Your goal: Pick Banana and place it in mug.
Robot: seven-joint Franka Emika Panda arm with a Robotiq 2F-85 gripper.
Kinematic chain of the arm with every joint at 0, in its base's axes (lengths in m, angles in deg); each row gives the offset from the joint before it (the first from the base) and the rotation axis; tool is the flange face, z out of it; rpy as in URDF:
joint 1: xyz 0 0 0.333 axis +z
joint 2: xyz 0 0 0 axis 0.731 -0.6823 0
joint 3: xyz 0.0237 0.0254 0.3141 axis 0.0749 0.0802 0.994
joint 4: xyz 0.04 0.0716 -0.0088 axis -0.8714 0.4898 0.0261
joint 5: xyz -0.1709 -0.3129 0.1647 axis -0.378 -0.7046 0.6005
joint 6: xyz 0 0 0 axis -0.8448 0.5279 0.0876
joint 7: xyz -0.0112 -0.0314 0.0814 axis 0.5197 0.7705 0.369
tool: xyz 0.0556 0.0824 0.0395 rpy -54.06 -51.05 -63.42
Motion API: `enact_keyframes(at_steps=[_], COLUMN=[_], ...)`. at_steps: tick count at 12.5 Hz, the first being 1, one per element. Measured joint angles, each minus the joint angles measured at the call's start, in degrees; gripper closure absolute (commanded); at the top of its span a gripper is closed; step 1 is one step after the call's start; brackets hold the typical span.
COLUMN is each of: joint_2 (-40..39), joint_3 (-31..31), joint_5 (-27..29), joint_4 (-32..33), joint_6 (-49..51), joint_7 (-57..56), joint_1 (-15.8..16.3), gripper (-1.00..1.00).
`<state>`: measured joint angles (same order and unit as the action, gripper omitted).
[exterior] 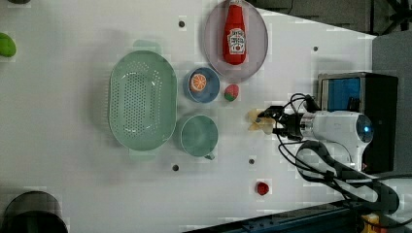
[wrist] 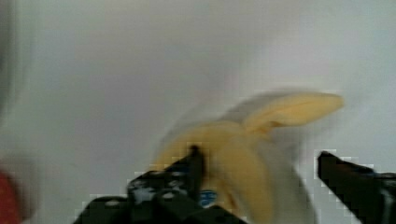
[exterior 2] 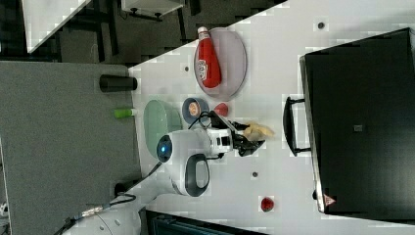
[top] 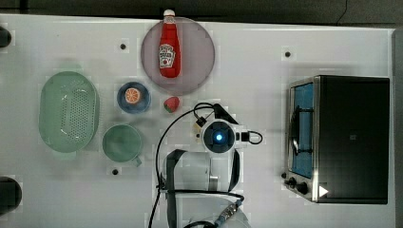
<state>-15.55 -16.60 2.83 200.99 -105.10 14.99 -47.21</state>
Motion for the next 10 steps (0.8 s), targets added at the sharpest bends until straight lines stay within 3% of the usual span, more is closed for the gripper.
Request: enact_keyframes(at_steps=[3,8,10], joint_2=[-0.49,1.83,4.43], joint_3=[0.80,-0.33,-0.46], joint_5=[-0.31,0.01,0.57], joint_4=[0.00,0.34,0.78], joint_6=[-2.13,-1.68,3.53], joint_7=[-0.11,-0.14,0.22], joint_1=[0.34,-0.01,-0.52], gripper=[0.26,0.32,0.32])
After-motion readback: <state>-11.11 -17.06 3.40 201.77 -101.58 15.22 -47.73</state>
